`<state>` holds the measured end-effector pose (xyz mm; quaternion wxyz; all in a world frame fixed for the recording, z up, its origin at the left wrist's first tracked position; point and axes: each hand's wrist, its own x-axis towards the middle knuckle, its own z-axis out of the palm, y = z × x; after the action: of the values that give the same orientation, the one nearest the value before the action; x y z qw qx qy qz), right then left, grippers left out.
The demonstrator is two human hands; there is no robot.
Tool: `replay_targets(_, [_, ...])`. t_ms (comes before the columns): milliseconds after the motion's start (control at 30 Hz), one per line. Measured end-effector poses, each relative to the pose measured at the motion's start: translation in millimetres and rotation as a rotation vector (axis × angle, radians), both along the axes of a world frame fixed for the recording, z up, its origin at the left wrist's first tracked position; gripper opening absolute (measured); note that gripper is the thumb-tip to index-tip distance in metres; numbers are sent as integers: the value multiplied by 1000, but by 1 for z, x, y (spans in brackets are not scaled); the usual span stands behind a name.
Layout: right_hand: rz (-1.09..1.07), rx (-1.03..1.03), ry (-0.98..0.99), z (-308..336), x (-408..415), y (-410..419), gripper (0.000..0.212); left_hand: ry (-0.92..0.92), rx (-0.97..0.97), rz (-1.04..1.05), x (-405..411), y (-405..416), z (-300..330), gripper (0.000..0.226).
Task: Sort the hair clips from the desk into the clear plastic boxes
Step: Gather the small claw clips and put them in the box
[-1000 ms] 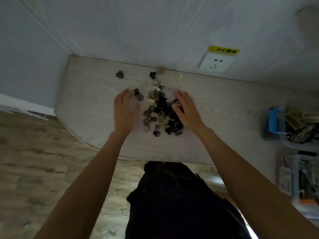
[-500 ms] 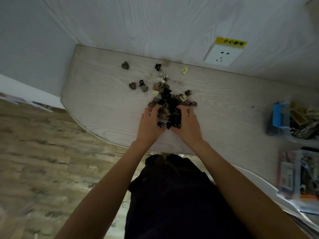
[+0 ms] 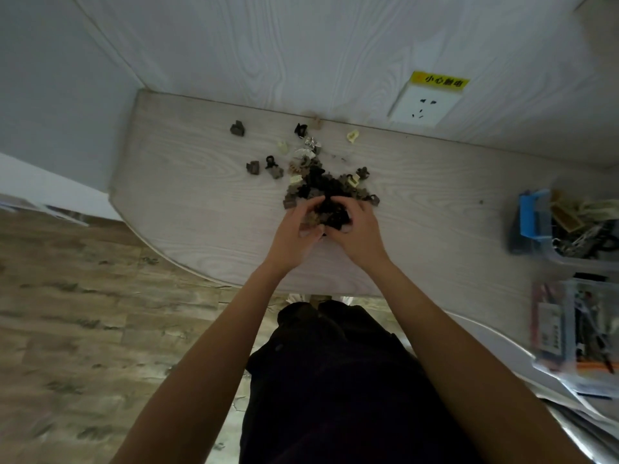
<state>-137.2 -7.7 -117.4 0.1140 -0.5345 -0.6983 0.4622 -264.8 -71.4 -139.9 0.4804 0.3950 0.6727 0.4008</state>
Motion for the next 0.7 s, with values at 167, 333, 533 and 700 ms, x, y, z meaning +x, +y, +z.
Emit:
replay_targets(167, [-54, -27, 104, 3, 3, -2, 47, -206, -16, 110, 7, -1, 2, 38])
replay_targets(333, [-150, -53, 210, 15, 12, -3, 45, -98, -30, 77, 16, 12, 17, 37])
replay_targets(533, [-287, -103, 380, 38, 63, 4, 46, -105, 80, -58, 53, 28, 50, 45])
replay_targets(700, [-522, -67, 489, 65, 156, 13, 46, -131, 165, -301, 142, 65, 74, 54])
